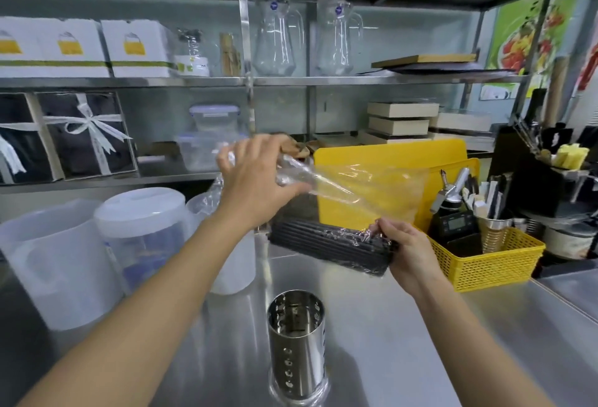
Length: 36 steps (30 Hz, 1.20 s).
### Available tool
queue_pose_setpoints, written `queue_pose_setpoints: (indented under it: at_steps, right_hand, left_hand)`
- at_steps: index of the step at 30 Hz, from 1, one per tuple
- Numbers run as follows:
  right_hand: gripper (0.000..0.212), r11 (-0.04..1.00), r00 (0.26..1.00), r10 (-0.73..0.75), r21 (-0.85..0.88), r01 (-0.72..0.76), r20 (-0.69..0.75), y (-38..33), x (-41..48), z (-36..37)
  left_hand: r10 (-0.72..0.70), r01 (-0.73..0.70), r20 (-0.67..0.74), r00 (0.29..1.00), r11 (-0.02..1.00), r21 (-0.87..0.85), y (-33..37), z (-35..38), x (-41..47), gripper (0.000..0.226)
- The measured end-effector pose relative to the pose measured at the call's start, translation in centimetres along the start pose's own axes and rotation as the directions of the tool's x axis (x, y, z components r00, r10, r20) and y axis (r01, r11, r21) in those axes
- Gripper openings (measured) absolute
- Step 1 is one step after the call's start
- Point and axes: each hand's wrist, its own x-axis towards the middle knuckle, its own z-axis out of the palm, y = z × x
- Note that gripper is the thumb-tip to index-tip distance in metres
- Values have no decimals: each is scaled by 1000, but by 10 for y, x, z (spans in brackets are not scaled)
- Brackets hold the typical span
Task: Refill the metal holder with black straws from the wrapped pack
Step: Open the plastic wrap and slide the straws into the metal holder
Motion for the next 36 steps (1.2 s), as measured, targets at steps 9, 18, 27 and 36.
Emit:
queue_pose_setpoints:
  at_steps: [9,18,27,36]
  right_hand:
    - [19,969,964,209,99,-227,163,4,25,-64]
    - [9,974,973,220,-71,-215,72,-1,28,-88]
    - [4,954,976,217,-204,-219,-31,-25,22,-93]
    - [8,907,994,106,-412,-87,22,-50,10,-81]
  left_hand:
    - [-507,456,-101,856,833,-314,-16,25,-4,116]
    - [-590,656,373,716,387,-648,-27,60,-40,15]
    - [-676,742,486,554,136,-657,-23,92,-88,15]
    - [-665,694,543,513,-51,-718,-25,106,-113,14]
